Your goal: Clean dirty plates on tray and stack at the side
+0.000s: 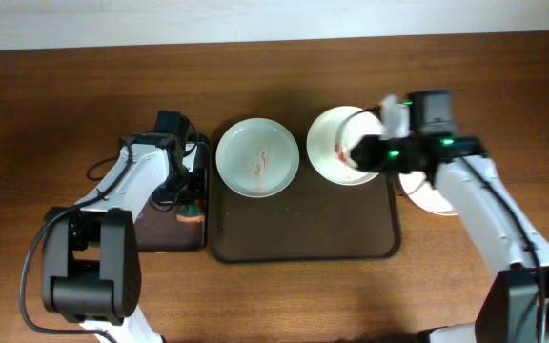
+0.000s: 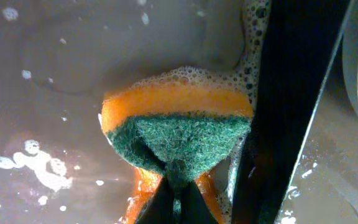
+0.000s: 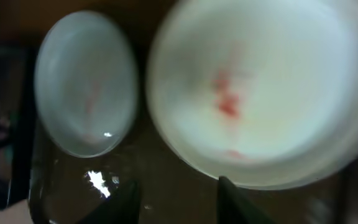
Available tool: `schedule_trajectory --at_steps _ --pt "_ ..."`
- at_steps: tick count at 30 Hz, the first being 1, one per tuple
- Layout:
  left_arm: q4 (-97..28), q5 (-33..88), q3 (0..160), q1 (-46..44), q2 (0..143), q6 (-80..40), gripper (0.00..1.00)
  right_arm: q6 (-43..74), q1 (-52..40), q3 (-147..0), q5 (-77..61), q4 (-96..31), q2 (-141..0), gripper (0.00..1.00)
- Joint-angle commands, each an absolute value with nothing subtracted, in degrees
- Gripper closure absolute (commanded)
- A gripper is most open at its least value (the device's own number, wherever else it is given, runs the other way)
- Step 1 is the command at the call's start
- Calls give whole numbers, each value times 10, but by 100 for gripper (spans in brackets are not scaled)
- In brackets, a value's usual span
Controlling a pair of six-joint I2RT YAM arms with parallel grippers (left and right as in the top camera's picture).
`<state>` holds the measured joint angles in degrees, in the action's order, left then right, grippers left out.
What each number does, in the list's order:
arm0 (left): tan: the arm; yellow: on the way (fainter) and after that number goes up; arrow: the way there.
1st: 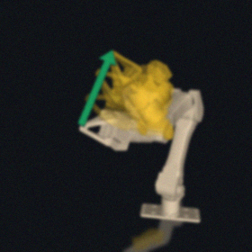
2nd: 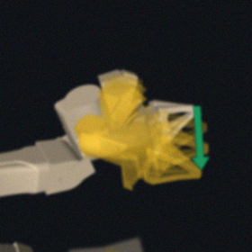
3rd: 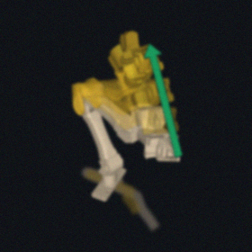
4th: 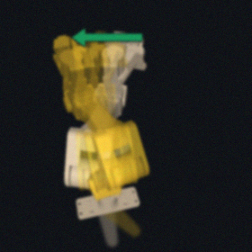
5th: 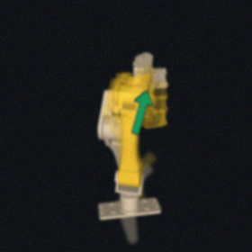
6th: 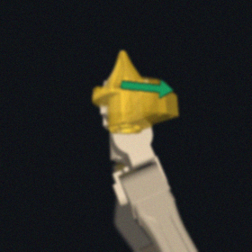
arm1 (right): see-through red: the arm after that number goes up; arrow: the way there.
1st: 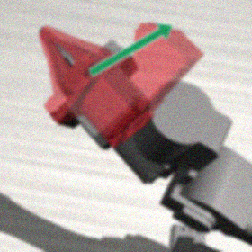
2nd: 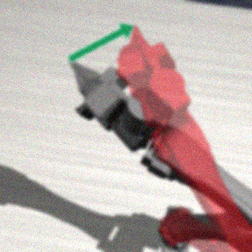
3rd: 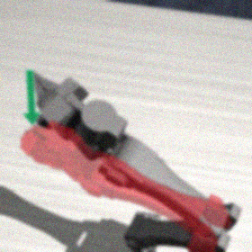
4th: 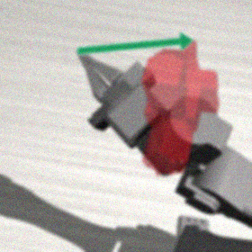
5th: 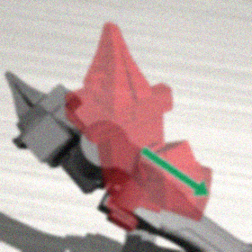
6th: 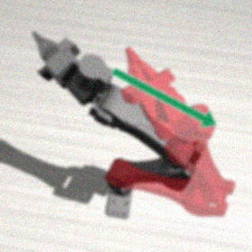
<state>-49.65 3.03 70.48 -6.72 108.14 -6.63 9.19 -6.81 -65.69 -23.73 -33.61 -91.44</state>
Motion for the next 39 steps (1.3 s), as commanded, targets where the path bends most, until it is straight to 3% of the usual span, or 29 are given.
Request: schedule_trajectory --at_steps 1,3,9,17,28,31,35,39 --pt "-495 33 700 -66 1083 -64 100 95 -128 -663 -208 -305 -934 59" --pt "-495 33 700 -66 1083 -64 100 94 -151 -688 -172 -310 -934 53" --pt "-496 33 700 -66 1083 -64 100 33 -173 -877 -157 -426 -1035 53" --pt "-495 33 700 -66 1083 -64 100 34 -196 -903 -159 -346 -1178 55" --pt "-495 33 700 -66 1083 -64 100 96 -231 -899 -113 -338 -1233 78" --pt "-495 33 700 -66 1083 -64 100 124 -233 -889 -113 -358 -1233 95" --pt "-495 33 700 -66 1083 -64 100 126 -233 -889 -116 -391 -1233 96" --pt "-495 32 700 -66 1083 -64 100 145 -233 -889 -145 -507 -1210 96"
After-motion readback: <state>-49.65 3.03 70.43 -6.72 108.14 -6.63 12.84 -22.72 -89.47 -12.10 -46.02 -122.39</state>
